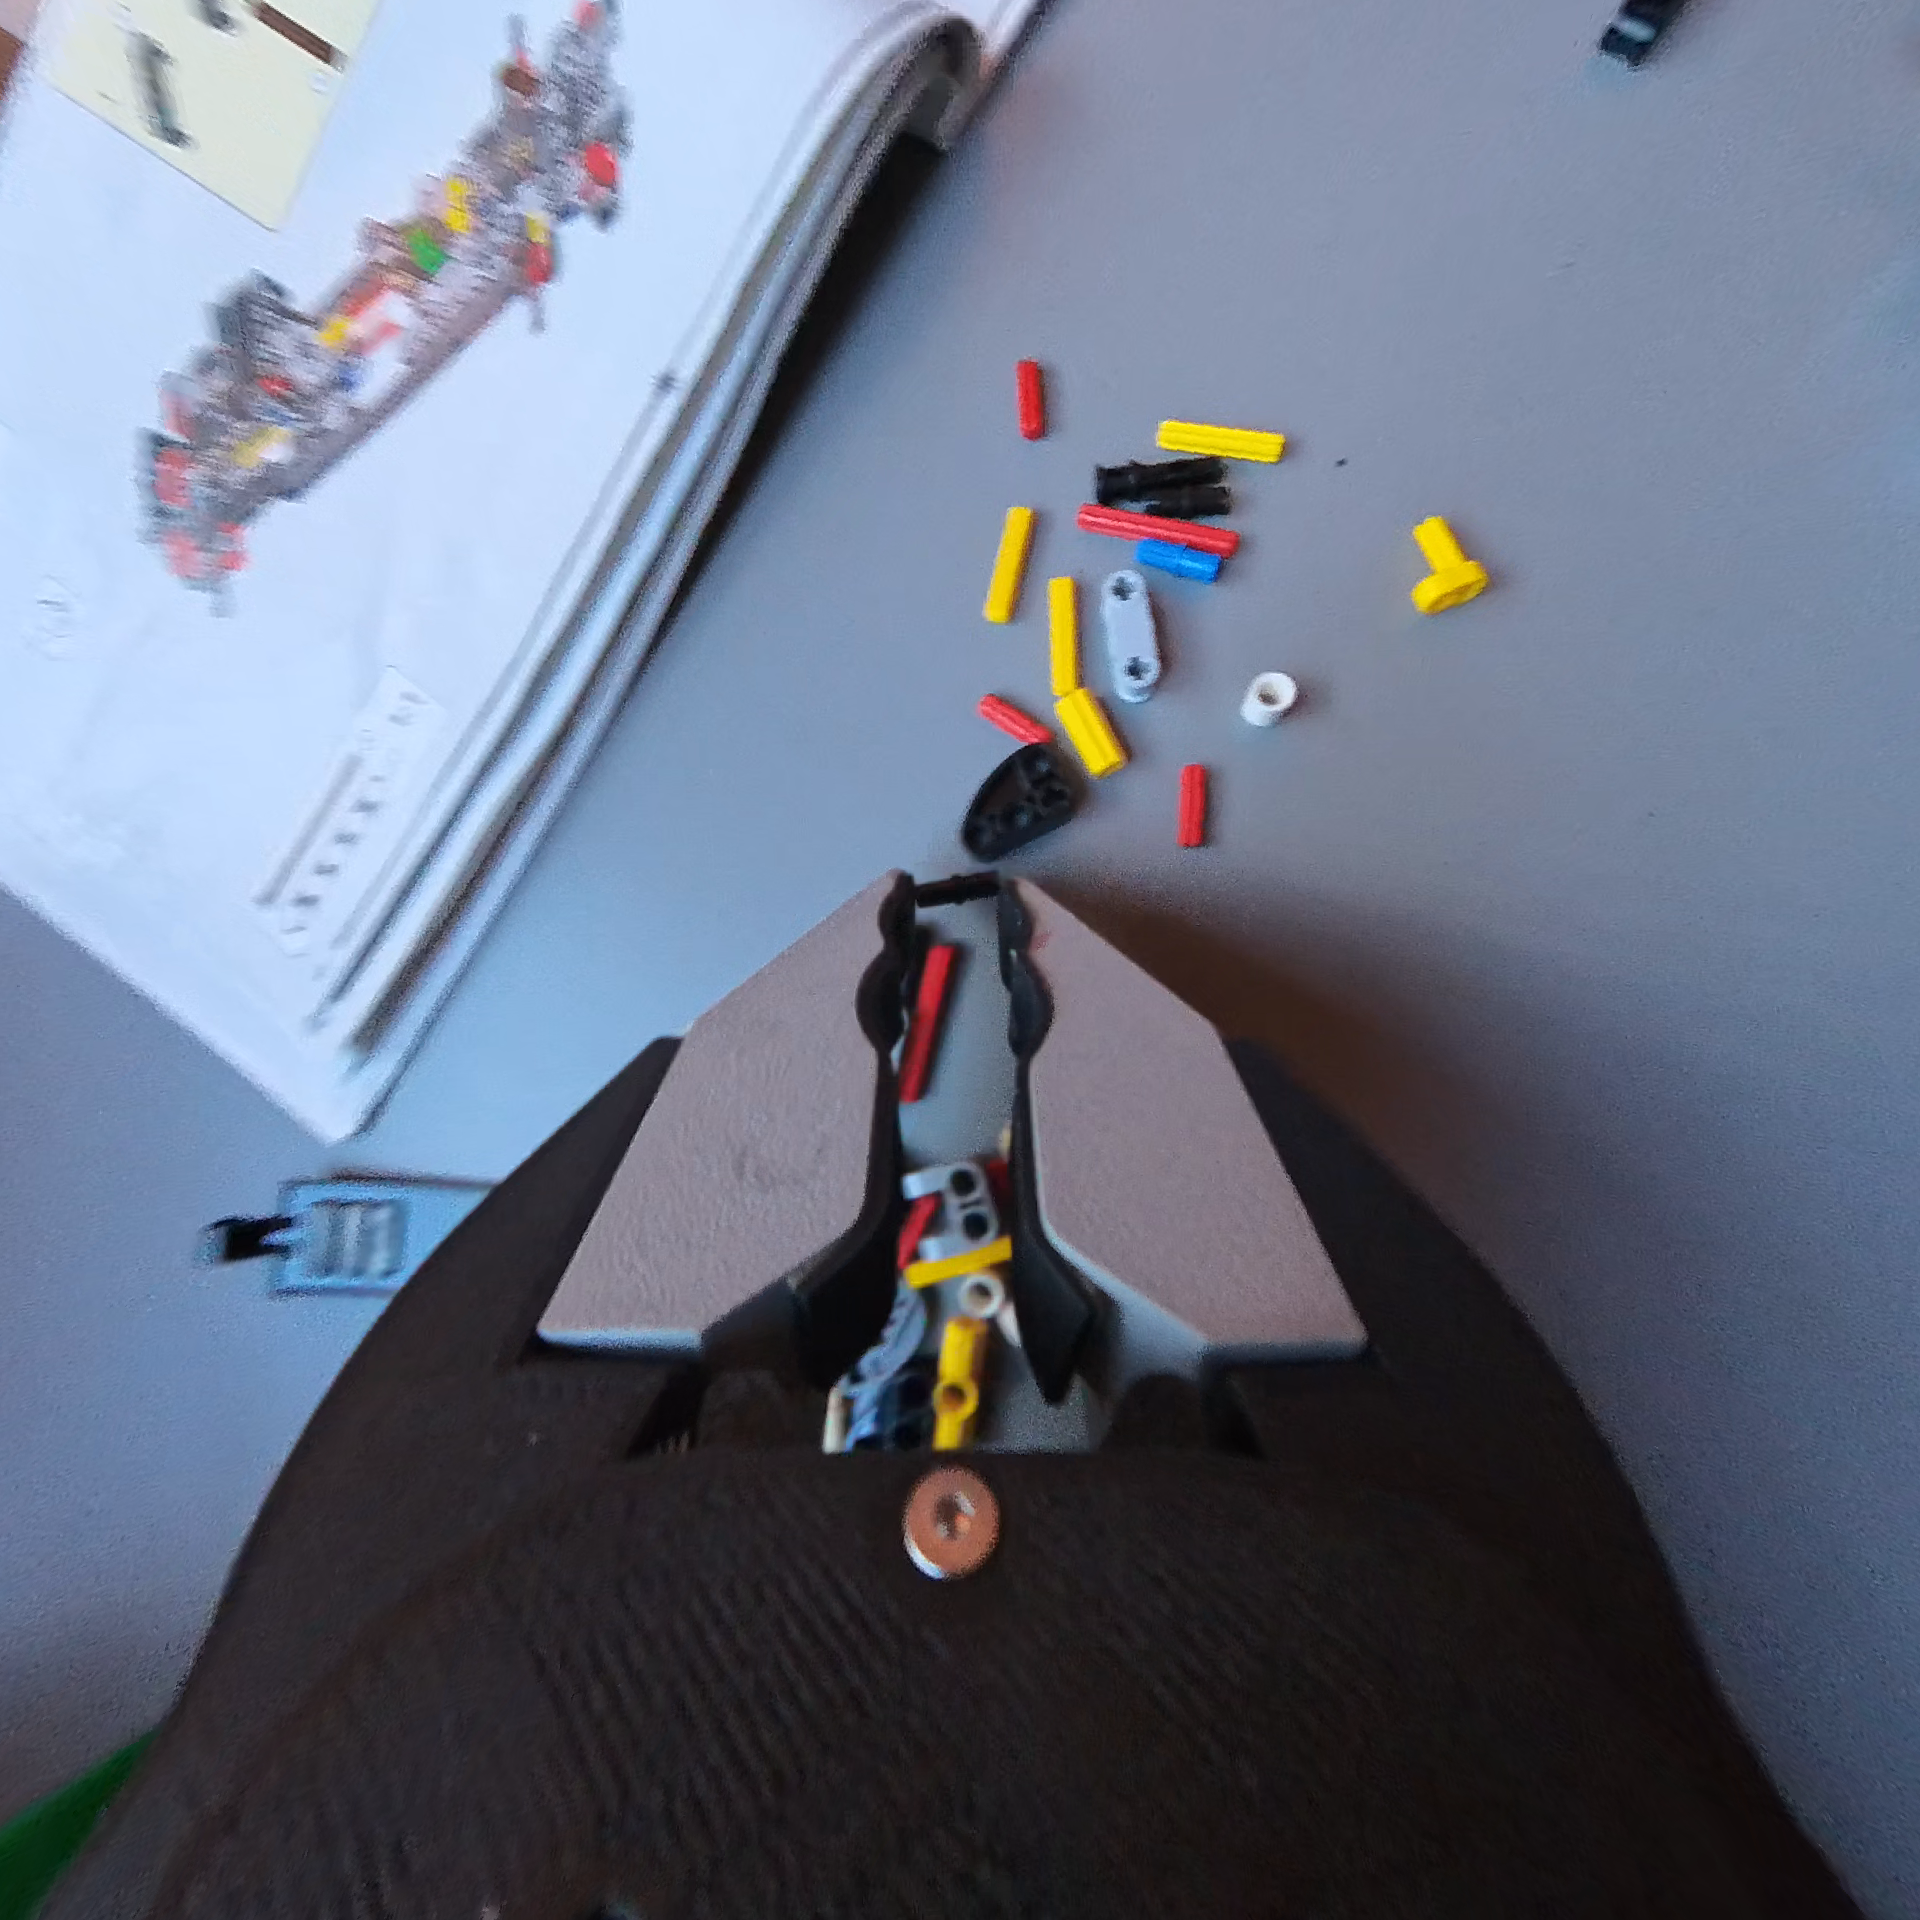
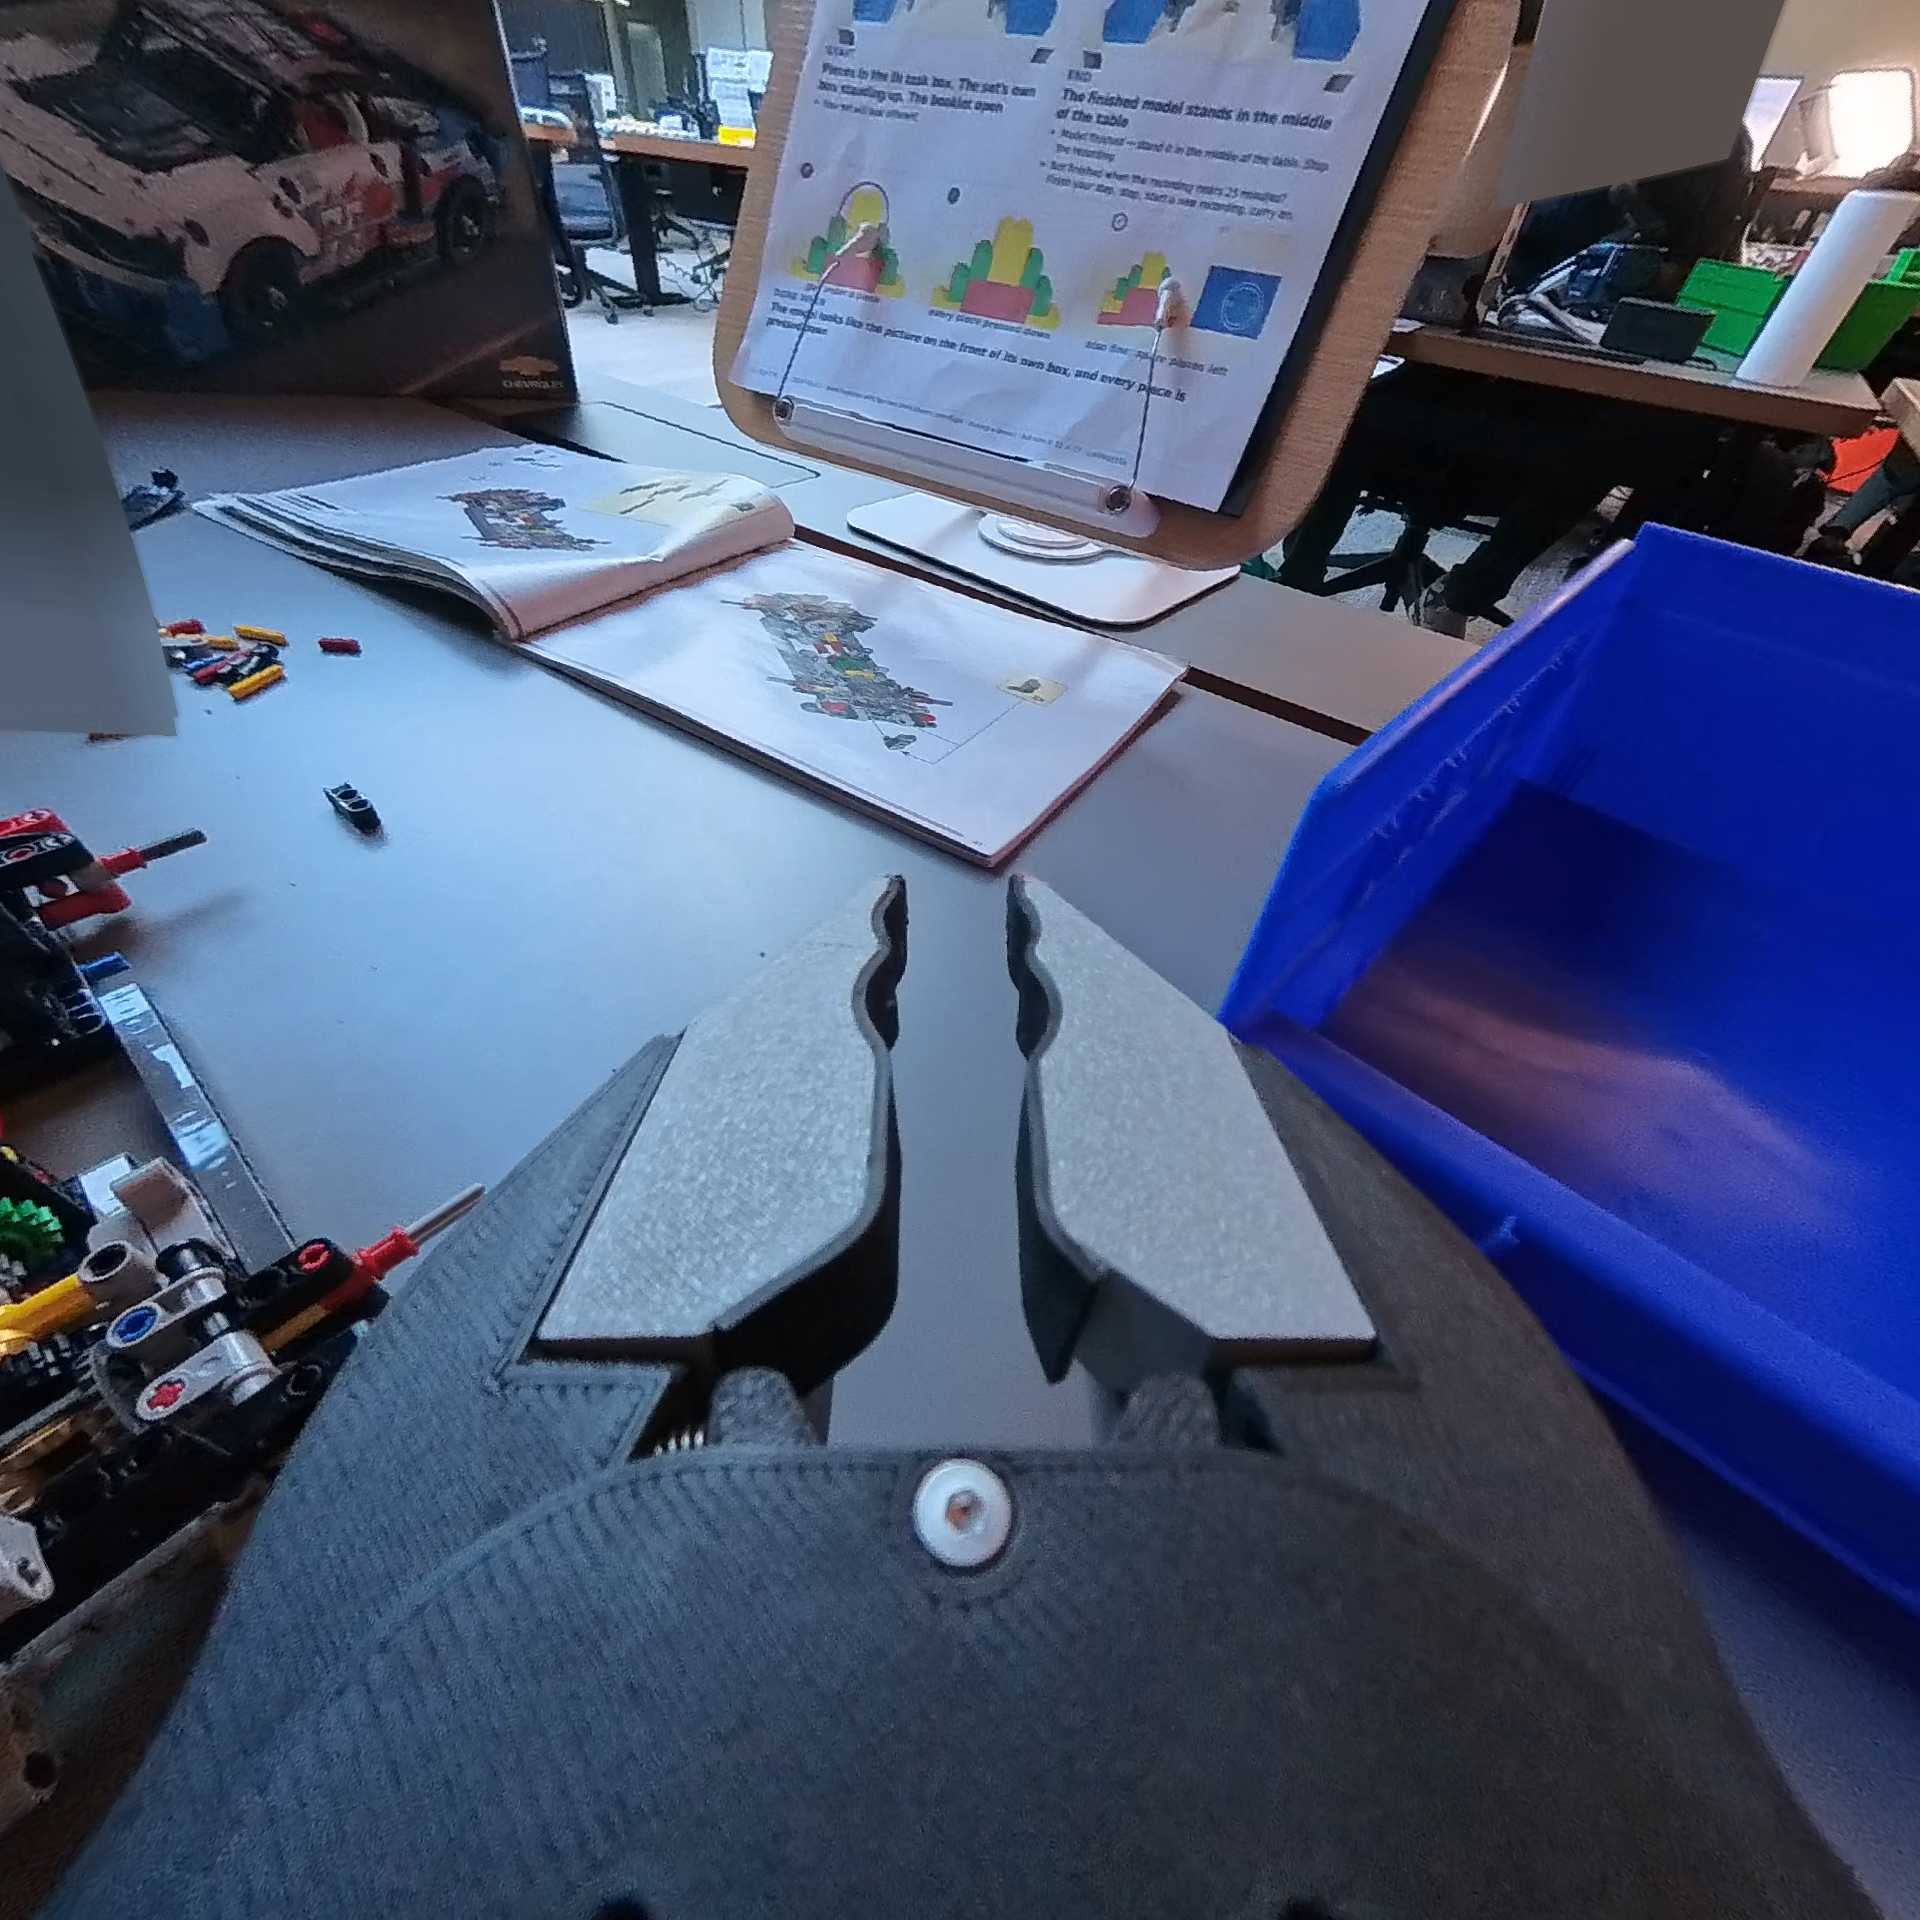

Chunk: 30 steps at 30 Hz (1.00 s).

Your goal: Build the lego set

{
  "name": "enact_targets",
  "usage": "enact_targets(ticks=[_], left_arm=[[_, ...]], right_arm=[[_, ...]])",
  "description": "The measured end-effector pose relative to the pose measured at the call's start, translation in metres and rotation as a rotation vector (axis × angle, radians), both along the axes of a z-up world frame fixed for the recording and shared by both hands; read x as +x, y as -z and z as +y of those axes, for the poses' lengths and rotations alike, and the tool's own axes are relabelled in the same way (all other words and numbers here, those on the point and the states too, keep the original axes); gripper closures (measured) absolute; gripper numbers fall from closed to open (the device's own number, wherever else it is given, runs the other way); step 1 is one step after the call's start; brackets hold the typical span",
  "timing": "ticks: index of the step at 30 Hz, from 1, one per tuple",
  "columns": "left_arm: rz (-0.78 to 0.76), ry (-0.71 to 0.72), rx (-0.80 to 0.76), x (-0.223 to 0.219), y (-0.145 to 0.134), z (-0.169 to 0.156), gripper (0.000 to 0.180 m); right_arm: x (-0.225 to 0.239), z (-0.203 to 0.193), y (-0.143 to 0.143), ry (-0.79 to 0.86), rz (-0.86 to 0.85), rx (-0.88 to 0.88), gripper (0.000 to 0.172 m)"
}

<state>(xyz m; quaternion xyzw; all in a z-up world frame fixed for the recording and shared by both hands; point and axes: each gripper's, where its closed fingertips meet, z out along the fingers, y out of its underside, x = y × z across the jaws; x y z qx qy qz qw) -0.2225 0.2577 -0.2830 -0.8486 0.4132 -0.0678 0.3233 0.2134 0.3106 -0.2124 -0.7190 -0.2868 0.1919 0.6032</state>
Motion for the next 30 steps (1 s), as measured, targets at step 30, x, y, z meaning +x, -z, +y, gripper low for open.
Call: enact_targets(ticks=[30], left_arm=[[-0.085,0.244,0.091,0.118,-0.046,0.001,0.161]], right_arm=[[-0.02,-0.009,0.007,-0.067,-0.058,-0.024,0.156]])
